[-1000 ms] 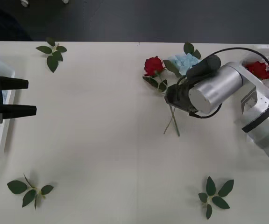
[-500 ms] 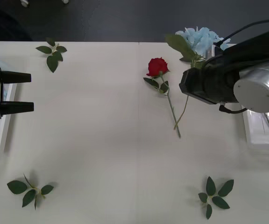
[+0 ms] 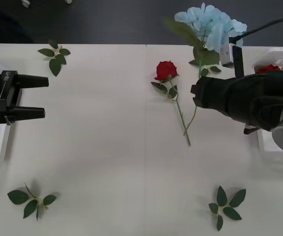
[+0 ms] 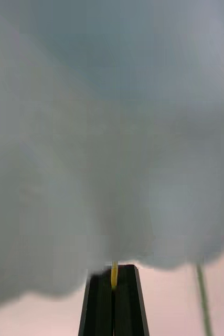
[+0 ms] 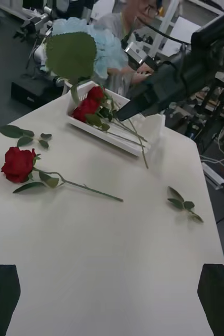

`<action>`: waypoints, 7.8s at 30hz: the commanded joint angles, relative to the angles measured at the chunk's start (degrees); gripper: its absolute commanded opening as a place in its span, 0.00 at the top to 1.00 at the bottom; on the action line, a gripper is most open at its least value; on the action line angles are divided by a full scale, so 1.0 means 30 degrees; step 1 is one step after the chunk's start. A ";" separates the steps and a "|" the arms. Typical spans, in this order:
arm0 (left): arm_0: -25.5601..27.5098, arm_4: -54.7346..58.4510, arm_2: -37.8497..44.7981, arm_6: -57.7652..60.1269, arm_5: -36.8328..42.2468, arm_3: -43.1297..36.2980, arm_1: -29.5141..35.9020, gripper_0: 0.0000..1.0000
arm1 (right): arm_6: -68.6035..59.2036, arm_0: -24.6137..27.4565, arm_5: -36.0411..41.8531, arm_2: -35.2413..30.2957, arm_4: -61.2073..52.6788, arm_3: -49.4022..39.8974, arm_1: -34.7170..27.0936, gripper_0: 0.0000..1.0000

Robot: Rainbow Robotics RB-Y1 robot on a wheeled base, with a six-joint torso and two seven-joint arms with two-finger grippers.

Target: Put the red flowers into the right box and the blue flowers into the left box

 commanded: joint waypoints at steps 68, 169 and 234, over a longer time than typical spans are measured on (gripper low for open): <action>0.0234 -0.1597 -0.7512 -0.0728 -0.4667 -0.0318 -0.4146 0.00 | 3.4700 -0.3019 -1.0881 0.6395 -2.0088 0.4502 0.2244 1.00; 1.4120 -0.9624 0.4002 1.7950 -1.8085 -1.2154 0.0395 0.99 | 1.2933 -0.7179 0.5788 -0.0109 -0.8896 0.9307 0.2156 0.15; 1.1396 -1.3462 0.3123 2.2813 -1.3221 -1.2154 0.1420 0.00 | 0.0511 -0.8908 -0.0628 0.7742 0.3994 1.9004 0.6931 0.16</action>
